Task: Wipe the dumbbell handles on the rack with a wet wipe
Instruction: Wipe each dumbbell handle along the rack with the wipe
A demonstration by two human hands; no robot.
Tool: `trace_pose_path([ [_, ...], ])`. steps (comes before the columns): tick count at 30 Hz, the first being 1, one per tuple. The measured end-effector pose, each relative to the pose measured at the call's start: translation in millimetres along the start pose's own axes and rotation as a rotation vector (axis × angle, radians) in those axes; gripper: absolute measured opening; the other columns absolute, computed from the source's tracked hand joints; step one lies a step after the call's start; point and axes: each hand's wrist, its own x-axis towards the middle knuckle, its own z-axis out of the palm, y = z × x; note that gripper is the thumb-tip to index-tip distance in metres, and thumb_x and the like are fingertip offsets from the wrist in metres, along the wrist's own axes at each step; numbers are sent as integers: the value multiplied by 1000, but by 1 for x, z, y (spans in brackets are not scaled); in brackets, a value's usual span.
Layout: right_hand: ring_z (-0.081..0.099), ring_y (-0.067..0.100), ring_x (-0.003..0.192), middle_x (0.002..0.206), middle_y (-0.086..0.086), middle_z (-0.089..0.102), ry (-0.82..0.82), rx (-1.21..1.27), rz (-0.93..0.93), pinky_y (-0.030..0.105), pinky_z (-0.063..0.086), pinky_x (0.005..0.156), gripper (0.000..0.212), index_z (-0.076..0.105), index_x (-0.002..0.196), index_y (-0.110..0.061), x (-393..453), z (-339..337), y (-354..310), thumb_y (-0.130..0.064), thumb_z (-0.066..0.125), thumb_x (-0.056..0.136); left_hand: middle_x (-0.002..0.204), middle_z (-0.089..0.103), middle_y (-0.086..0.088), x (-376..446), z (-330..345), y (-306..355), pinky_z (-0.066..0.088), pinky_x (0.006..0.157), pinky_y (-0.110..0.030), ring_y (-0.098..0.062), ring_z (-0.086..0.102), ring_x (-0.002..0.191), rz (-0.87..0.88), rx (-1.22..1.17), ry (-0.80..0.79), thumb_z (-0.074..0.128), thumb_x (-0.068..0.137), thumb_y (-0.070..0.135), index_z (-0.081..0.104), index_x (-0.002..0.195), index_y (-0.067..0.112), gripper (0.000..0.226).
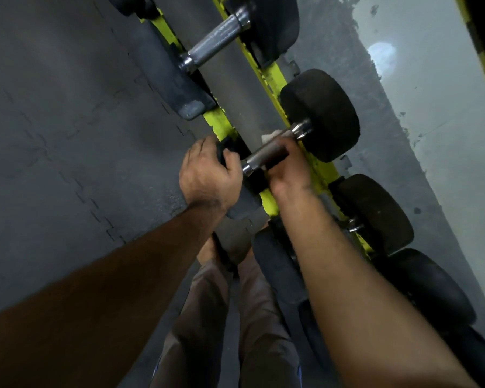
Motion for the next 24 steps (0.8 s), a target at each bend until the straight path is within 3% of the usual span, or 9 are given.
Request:
trace_pose_path([
  [3, 60, 24, 88, 98, 7, 63, 118, 100, -16, 30, 47, 69, 23, 63, 102, -16, 10, 2, -10, -16, 63, 79, 107, 69, -13, 1, 0, 0, 49, 86, -38, -33, 62, 101, -3, 5, -2, 43, 84, 36, 67, 115, 3, 50],
  [5, 59, 20, 80, 95, 8, 61, 116, 38, -46, 25, 48, 59, 28, 61, 108, -14, -3, 3, 5, -12, 63, 81, 106, 68, -13, -1, -1, 1, 49, 84, -38, -33, 62, 100, -3, 9, 9, 43, 84, 35, 67, 114, 4, 50],
  [9, 58, 19, 72, 85, 7, 59, 99, -30, -28, 23, 47, 53, 15, 62, 96, -12, -16, -5, 1, -9, 60, 81, 107, 69, -13, -1, -2, 3, 49, 86, -39, -34, 62, 101, -6, -5, 16, 42, 83, 36, 67, 113, 4, 50],
  [13, 61, 20, 74, 86, 5, 62, 158, 6, -101, 26, 50, 59, 7, 61, 87, -15, -17, 9, -10, -11, 60, 82, 110, 69, -12, 1, -1, 1, 48, 87, -38, -33, 62, 104, -15, -1, 8, 40, 84, 37, 67, 116, 5, 53],
  [17, 56, 16, 55, 76, 8, 55, 57, -143, 61, 20, 44, 48, 9, 58, 88, -11, -41, 3, 6, -15, 60, 80, 110, 68, -10, 1, -1, 1, 47, 86, -38, -31, 62, 103, -17, -5, -3, 38, 84, 39, 67, 116, 8, 54],
  [21, 65, 25, 75, 93, 13, 66, 85, -77, -1, 25, 51, 59, 30, 64, 98, -11, -21, 3, -22, -24, 64, 72, 109, 68, -11, -1, -1, 2, 48, 84, -39, -33, 61, 103, -28, 0, 2, 38, 84, 39, 67, 116, 7, 54],
  [24, 56, 14, 59, 75, 4, 58, 11, -238, 88, 21, 44, 51, 5, 59, 80, -14, -37, 0, -5, -18, 59, 84, 109, 68, -10, -2, 0, 2, 48, 84, -39, -33, 61, 104, -29, -12, 21, 38, 83, 39, 67, 116, 8, 54],
])
